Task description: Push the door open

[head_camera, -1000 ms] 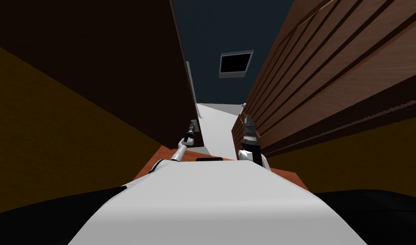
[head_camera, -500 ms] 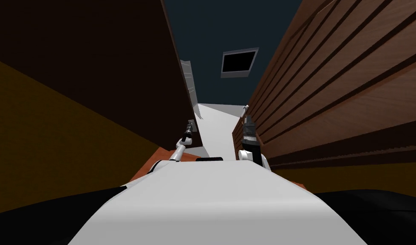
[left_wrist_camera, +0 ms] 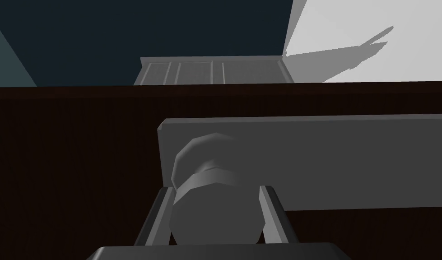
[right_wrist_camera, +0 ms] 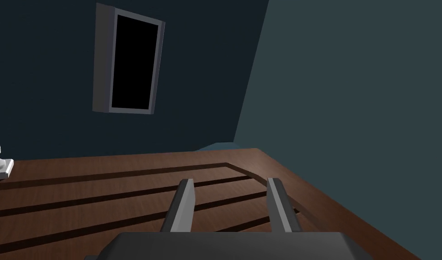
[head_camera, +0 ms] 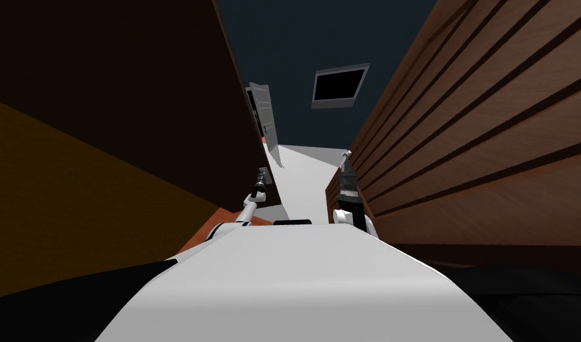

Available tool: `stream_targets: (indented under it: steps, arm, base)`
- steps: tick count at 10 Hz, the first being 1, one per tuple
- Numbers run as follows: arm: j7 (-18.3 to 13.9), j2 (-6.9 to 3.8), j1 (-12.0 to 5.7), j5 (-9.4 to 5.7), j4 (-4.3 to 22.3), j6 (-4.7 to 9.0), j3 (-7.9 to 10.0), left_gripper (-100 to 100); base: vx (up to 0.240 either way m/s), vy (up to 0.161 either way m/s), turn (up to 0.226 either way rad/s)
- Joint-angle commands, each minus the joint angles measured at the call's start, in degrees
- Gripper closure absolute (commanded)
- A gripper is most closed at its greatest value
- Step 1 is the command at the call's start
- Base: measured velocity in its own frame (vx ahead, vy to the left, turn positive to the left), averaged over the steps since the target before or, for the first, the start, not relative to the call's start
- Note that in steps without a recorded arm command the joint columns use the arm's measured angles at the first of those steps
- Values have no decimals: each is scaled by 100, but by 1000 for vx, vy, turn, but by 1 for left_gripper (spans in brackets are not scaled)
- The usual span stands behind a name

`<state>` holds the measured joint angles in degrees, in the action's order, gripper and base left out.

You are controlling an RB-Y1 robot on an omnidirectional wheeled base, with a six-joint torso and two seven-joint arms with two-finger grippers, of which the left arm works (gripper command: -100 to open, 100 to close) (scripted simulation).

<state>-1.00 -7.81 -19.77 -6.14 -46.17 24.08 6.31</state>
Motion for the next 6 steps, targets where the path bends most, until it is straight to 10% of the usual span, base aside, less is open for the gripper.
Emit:
stream_targets:
  steps: [1, 6]
  arm:
    - [2, -80, 93, -22, -159, -66, 85, 100]
    - [85, -142, 83, -81, -112, -78, 355, 100]
  base:
    - [106, -79, 37]
    - [118, -107, 69]
